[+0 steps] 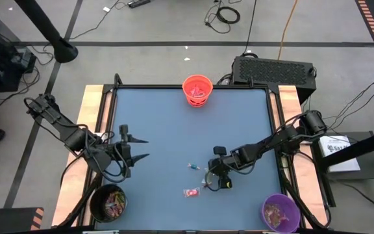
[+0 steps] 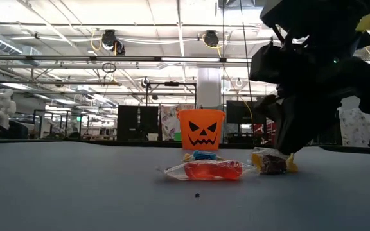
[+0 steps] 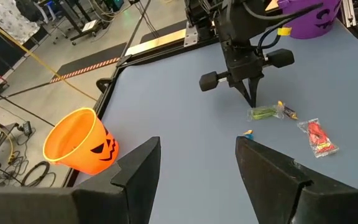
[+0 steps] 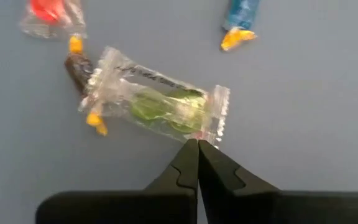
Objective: Sort candy by brand, put in halloween buckets
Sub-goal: Put the small green gummy into the purple bucket
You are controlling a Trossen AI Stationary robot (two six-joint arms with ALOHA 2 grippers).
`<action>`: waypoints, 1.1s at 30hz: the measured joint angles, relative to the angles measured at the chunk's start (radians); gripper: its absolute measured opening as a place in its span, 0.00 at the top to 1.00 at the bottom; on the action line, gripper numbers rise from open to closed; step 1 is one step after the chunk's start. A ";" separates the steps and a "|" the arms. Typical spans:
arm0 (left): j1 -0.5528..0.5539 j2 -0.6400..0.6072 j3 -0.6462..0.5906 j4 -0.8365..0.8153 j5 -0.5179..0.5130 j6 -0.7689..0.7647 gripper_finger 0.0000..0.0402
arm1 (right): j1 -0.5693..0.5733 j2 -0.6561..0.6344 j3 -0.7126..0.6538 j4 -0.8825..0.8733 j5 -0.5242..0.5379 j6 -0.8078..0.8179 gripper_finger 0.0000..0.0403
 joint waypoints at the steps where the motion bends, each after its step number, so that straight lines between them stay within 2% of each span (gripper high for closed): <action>1: 0.000 0.000 0.000 0.000 0.000 0.000 0.46 | 0.000 0.000 0.000 0.009 -0.025 0.000 1.00; 4: 0.000 0.000 0.000 0.000 0.000 0.000 0.46 | 0.008 0.000 0.001 0.035 -0.138 0.048 1.00; 6: 0.000 0.000 0.000 0.000 0.000 0.000 0.46 | 0.014 0.000 0.001 0.037 -0.174 0.100 1.00; 11: 0.000 0.000 0.000 0.001 0.000 0.000 0.46 | 0.028 -0.006 0.010 0.025 -0.099 0.224 0.94; 14: 0.000 0.000 0.000 0.002 0.000 0.000 0.46 | 0.036 -0.006 0.021 0.001 -0.022 0.187 0.84; 20: 0.000 0.000 0.000 0.004 0.000 0.001 0.46 | 0.034 0.000 0.022 0.002 0.081 0.045 0.55; 23: 0.000 0.000 0.000 0.003 0.000 0.000 0.46 | 0.024 0.003 0.022 0.004 0.072 -0.004 0.45; 26: 0.000 0.000 0.000 0.003 0.000 0.000 0.46 | 0.010 0.002 0.022 0.006 0.040 -0.008 0.45; 33: 0.000 0.000 0.000 0.003 0.000 -0.005 0.46 | 0.006 0.068 0.026 0.039 0.012 -0.026 0.54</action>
